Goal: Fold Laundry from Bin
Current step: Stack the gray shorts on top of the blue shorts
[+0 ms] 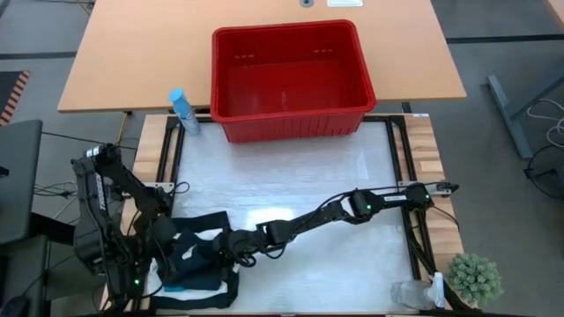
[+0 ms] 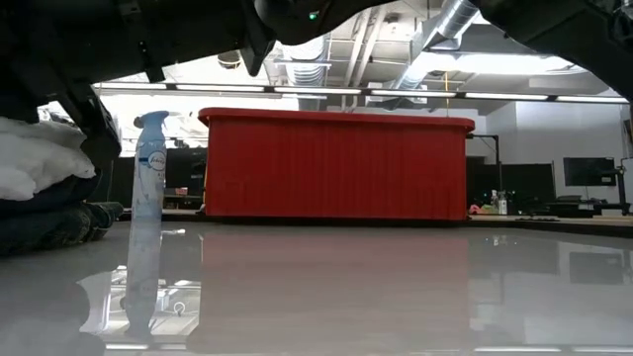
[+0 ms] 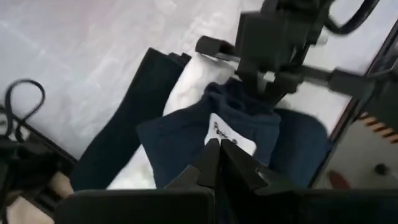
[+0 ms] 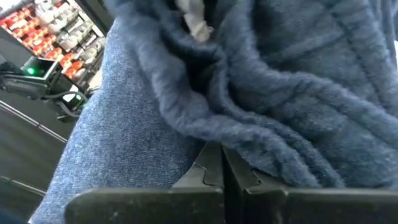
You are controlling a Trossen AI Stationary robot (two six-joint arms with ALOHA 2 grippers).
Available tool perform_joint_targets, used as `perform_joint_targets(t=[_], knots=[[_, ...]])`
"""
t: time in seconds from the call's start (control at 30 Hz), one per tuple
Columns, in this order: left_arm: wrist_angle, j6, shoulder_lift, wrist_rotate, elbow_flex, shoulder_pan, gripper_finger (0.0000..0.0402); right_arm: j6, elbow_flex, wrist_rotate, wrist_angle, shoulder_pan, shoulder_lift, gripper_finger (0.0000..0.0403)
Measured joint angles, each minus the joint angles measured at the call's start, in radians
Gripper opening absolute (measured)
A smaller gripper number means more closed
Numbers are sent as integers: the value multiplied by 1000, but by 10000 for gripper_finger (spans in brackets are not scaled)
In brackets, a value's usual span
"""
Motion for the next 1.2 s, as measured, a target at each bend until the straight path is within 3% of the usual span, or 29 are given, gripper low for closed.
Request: perform_joint_targets(t=[0.2, 0.43, 0.5, 0.63, 0.93, 1.2], knots=[[51, 190, 109, 0, -2, -27, 0, -21, 51, -2, -67, -15, 0, 16], [203, 292, 188, -65, 20, -52, 0, -20, 57, -21, -78, -26, 0, 17], [166, 267, 186, -91, 28, -58, 0, -21, 57, -24, -78, -26, 0, 17], [71, 173, 189, -38, -24, -73, 0, -21, 57, -24, -76, -26, 0, 17], [167, 141, 188, -27, -179, -90, 0, -20, 57, -24, -76, -26, 0, 18], [215, -17, 185, 98, -357, -108, 0, 11, 55, -15, -196, -27, -71, 23]])
